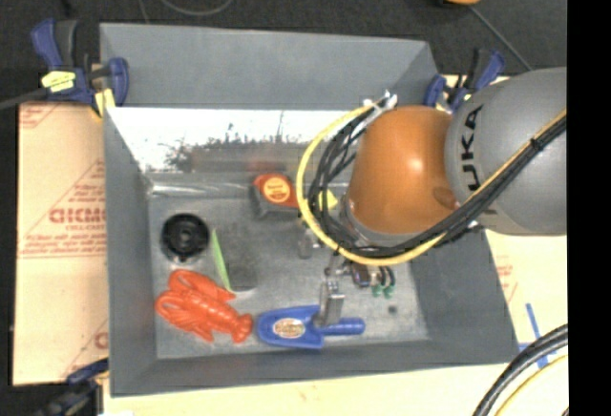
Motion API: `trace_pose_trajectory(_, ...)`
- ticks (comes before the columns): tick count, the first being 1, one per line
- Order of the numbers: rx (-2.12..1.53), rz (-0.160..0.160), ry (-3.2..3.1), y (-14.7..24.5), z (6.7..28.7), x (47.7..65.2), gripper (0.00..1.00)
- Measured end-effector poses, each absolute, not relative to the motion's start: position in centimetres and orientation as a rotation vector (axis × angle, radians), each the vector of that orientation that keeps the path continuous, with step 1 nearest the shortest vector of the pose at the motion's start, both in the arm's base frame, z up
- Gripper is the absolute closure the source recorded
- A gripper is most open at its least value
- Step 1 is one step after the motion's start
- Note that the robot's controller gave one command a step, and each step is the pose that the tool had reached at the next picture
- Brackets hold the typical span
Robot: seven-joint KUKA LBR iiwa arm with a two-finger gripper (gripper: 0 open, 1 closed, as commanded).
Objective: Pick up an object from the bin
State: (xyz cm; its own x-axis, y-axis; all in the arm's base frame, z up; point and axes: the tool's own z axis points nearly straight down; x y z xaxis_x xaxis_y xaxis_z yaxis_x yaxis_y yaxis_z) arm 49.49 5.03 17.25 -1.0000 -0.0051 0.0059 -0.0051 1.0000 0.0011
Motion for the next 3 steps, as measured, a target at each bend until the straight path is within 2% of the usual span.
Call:
trace_pose_trajectory(1, 0.005, -0.003, -3.144, 5.0, 17.7, 49.7, 0.0)
trace_pose_trajectory(2, 0.207, 0.001, -3.14, 5.2, 13.5, 49.1, 0.0)
trace_pose_trajectory(3, 0.509, 0.0, -3.101, 4.9, 10.8, 47.5, 0.0)
